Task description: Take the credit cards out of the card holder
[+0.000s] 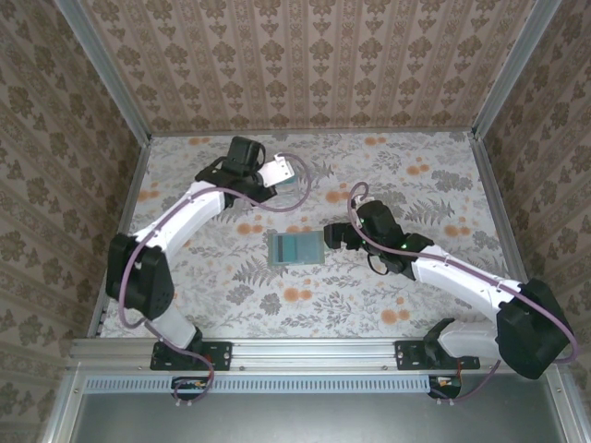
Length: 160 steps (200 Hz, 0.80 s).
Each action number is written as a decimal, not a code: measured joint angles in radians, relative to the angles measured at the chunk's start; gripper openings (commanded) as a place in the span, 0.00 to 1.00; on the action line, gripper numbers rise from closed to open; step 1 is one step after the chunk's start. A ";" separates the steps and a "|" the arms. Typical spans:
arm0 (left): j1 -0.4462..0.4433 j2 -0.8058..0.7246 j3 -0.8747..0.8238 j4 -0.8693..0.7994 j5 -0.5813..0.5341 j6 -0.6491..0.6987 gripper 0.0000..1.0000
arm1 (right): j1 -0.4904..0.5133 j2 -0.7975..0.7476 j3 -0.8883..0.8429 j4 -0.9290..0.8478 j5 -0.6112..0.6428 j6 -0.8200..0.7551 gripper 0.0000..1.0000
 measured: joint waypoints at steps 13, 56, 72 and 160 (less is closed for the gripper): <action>-0.003 0.050 0.027 0.004 -0.005 0.054 0.00 | -0.006 0.000 -0.003 0.000 0.000 0.004 1.00; -0.014 0.119 0.039 0.039 -0.044 0.203 0.00 | -0.013 0.004 -0.003 0.015 0.000 0.021 1.00; -0.022 0.138 0.042 0.060 -0.068 0.244 0.00 | -0.015 0.013 -0.003 0.016 0.000 0.023 1.00; -0.030 0.219 0.121 0.107 -0.158 0.340 0.00 | -0.021 0.031 -0.003 0.018 -0.001 0.027 1.00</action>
